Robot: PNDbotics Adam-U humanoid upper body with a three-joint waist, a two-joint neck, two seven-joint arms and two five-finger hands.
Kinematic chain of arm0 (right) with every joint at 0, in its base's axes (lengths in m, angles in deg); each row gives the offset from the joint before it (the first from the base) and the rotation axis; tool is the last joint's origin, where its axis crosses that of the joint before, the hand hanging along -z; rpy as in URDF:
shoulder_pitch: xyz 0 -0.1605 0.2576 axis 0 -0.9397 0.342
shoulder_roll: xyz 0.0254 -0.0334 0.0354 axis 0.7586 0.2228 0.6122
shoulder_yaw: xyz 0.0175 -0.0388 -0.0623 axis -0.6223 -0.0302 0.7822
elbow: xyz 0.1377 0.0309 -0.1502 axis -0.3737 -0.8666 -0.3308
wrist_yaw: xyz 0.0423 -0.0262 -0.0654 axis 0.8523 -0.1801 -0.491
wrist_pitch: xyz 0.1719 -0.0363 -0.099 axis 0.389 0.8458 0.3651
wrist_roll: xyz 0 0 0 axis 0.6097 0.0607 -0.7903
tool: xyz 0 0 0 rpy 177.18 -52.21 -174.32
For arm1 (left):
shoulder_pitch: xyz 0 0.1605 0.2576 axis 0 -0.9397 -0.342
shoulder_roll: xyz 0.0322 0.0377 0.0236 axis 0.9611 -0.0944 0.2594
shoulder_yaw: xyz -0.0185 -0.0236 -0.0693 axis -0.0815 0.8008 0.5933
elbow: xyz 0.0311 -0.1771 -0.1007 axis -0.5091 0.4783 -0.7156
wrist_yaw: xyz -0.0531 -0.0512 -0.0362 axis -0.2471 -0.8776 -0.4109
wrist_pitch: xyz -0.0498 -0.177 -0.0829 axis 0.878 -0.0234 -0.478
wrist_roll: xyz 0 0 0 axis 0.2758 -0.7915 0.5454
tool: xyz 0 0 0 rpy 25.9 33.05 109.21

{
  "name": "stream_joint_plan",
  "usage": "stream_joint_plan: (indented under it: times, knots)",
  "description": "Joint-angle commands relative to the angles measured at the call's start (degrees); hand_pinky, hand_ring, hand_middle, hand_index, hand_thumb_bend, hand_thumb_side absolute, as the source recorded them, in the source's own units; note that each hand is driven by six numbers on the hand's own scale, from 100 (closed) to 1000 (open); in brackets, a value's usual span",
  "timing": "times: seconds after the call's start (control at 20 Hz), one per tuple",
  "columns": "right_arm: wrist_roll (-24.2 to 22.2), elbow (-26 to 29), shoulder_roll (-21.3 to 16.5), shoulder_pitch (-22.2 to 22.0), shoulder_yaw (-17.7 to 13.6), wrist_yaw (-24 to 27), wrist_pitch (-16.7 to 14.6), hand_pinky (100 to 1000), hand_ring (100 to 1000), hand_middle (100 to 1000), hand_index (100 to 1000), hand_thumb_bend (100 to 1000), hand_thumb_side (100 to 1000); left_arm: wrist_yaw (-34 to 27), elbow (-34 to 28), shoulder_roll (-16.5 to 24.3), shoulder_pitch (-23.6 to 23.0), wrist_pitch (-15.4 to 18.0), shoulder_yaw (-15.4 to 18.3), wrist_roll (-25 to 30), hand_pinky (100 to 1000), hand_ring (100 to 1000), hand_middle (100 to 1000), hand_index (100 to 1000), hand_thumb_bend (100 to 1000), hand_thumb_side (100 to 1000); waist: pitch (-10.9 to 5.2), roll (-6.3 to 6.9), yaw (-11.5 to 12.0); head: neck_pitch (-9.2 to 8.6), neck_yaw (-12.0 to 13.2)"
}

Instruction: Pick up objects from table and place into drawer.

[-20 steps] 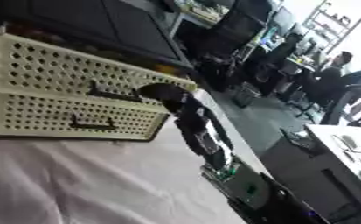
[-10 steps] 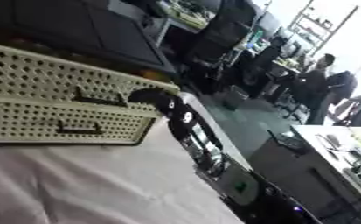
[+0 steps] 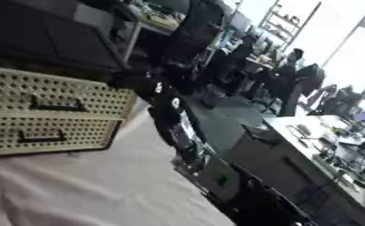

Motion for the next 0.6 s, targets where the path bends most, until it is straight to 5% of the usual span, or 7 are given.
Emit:
stream_joint_plan:
  times: [0.05,0.25,0.45,0.6]
  knots:
    - [7.97,0.88,-0.66,0.73,-0.6,-7.16,-1.06,787,823,838,860,100,1000,-1.05,-0.76,1.07,0.15,0.66,0.61,-1.0,476,553,604,965,169,1000,-2.06,0.91,-0.53,0.55,-0.51]
    - [17.82,0.88,2.6,1.42,-0.59,-17.41,-1.06,770,863,877,885,100,1000,-2.42,-0.76,1.49,0.24,1.83,1.31,-2.59,481,559,607,965,172,978,-3.41,2.29,-1.59,1.6,0.39]
    - [28.87,0.88,7.38,-0.45,-0.85,-33.07,-1.06,741,887,913,900,100,1000,-4.4,-0.76,2.8,0.81,3.75,2.02,-5.13,490,570,614,965,178,939,-5.27,3.95,-2.76,2.04,0.59]
    - [31.34,0.88,11.66,-2.35,-1.1,-42.57,-1.06,737,889,920,905,100,1000,-6.03,-0.76,4.08,1.11,6.21,2.45,-7.29,497,580,621,966,179,915,-6.57,5.15,-3.71,2.11,0.9]
